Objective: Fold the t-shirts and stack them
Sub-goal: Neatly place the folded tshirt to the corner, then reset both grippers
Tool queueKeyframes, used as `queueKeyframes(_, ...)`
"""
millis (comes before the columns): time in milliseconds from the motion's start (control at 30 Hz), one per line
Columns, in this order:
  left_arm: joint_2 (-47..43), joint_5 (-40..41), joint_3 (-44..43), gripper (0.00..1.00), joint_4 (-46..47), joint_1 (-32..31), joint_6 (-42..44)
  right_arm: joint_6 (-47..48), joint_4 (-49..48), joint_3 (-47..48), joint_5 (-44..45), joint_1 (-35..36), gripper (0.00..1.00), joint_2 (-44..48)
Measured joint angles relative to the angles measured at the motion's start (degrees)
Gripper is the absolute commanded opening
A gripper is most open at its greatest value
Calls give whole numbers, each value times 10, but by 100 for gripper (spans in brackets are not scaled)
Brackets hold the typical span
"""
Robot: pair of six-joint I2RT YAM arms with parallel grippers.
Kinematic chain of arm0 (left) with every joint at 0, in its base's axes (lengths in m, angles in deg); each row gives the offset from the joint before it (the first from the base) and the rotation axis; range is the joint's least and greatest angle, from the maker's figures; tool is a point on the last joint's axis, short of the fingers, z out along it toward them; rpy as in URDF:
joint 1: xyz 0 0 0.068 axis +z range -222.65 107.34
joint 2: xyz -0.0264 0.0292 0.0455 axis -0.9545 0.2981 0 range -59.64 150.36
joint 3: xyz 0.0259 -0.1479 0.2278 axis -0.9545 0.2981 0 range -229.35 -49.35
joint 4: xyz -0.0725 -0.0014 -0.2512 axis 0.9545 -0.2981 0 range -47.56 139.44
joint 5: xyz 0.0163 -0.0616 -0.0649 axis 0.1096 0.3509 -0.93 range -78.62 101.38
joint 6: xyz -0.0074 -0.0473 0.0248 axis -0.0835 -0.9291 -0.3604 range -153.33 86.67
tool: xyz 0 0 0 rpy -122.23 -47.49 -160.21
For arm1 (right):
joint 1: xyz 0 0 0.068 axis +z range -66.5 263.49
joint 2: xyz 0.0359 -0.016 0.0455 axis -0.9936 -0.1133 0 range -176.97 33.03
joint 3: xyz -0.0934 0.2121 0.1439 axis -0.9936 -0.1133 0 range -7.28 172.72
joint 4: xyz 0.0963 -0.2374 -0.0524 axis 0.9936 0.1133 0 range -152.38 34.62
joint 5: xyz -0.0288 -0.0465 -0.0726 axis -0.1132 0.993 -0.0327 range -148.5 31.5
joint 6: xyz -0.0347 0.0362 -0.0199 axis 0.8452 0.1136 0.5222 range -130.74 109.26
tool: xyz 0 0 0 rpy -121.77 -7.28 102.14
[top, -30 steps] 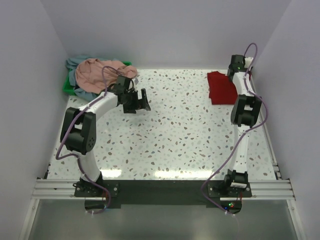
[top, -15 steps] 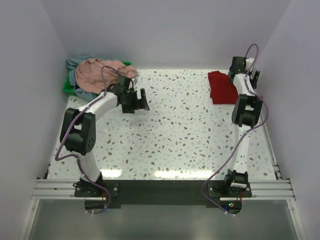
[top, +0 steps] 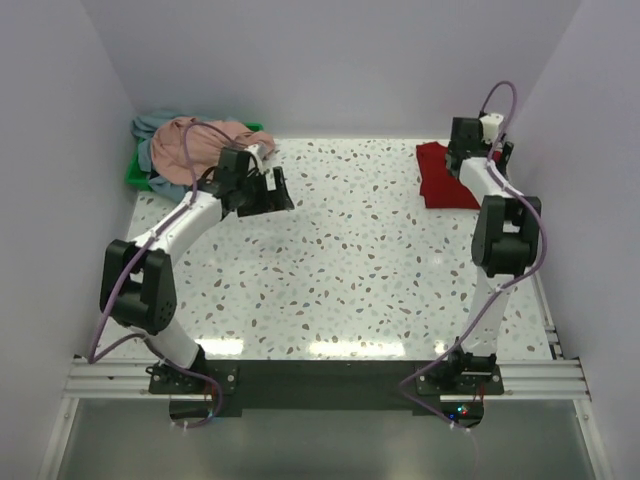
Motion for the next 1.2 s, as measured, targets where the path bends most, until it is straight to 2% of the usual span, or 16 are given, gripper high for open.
queueKeyframes(233, -99, 34, 73, 100, 24, 0, 5, -17, -21, -125, -60, 90, 99, 145)
queueKeyframes(433, -211, 65, 155, 100, 40, 0, 7, -54, 15, -213, -139, 171, 98, 255)
queueKeyframes(667, -380, 146, 264, 100, 59, 0, 3, -107, 65, -342, -237, 240, 98, 427)
queueKeyframes(800, -444, 180, 298, 100, 64, 0, 3, -134, 89, -420, -283, 254, 98, 521)
queueKeyframes(933, -462, 196, 316, 100, 61, 0, 3, -150, 124, -472, -306, 256, 99, 579)
queueKeyframes(1200, -491, 199, 352, 100, 63, 0, 5, -156, 165, -496, -315, 256, 99, 646)
